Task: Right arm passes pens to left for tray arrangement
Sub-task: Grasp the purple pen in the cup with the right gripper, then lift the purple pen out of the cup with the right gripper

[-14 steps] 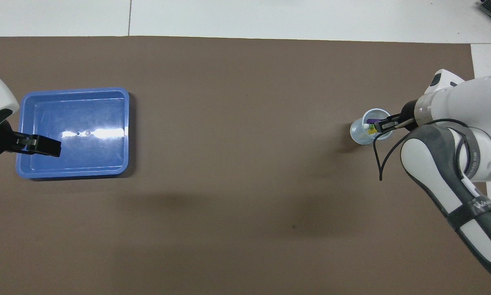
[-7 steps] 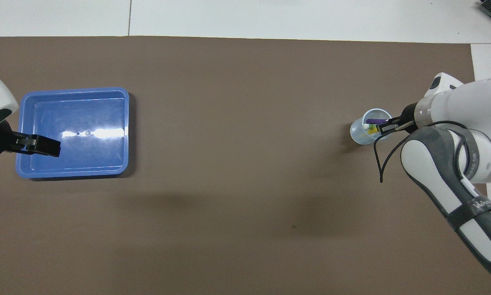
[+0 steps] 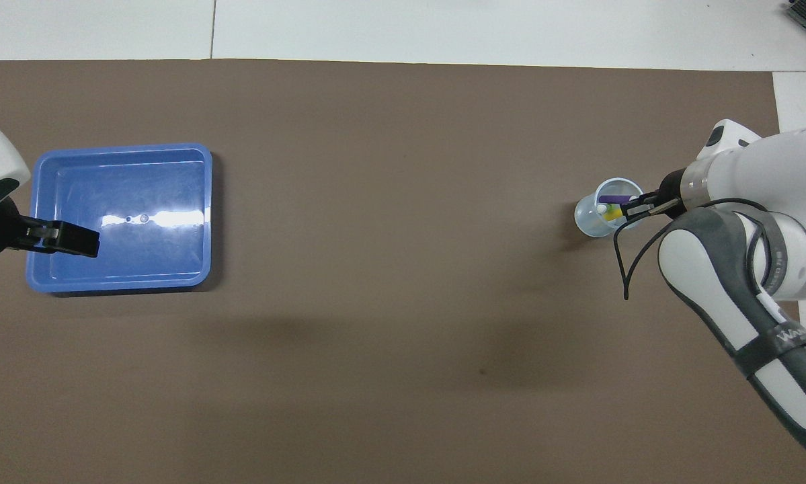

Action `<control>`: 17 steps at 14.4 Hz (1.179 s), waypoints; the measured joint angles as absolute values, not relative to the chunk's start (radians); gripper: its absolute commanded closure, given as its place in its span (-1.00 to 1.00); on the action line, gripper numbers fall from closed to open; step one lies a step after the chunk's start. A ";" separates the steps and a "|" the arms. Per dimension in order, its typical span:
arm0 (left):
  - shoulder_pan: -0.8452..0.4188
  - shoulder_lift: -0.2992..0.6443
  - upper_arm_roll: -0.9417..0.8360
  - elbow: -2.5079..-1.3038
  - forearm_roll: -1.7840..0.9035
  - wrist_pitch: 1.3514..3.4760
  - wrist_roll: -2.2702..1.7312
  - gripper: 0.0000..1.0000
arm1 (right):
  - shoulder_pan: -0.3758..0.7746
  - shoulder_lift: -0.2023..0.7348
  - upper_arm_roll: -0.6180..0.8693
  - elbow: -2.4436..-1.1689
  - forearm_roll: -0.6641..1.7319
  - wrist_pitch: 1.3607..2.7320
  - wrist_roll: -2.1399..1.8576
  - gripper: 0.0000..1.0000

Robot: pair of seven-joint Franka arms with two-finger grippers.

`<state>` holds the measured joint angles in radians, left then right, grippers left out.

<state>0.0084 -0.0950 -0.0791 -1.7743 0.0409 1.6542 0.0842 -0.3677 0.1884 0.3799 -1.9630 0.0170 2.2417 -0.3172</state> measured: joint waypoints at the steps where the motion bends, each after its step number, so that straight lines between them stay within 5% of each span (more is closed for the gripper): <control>1: 0.008 -0.095 -0.079 -1.774 0.041 1.654 0.084 -1.00 | -0.368 0.188 0.380 -1.963 0.017 2.242 -0.317 0.79; 5: 0.008 -0.095 -0.079 -1.774 0.041 1.654 0.084 -1.00 | -0.368 0.188 0.380 -1.963 0.017 2.242 -0.317 1.00; 11: 0.008 -0.095 -0.079 -1.774 0.041 1.654 0.084 -1.00 | -0.369 0.183 0.380 -1.953 0.017 2.233 -0.317 1.00; 17: 0.011 -0.095 -0.073 -1.774 0.026 1.655 0.084 -0.98 | -0.378 0.126 0.380 -1.864 0.018 2.084 -0.317 1.00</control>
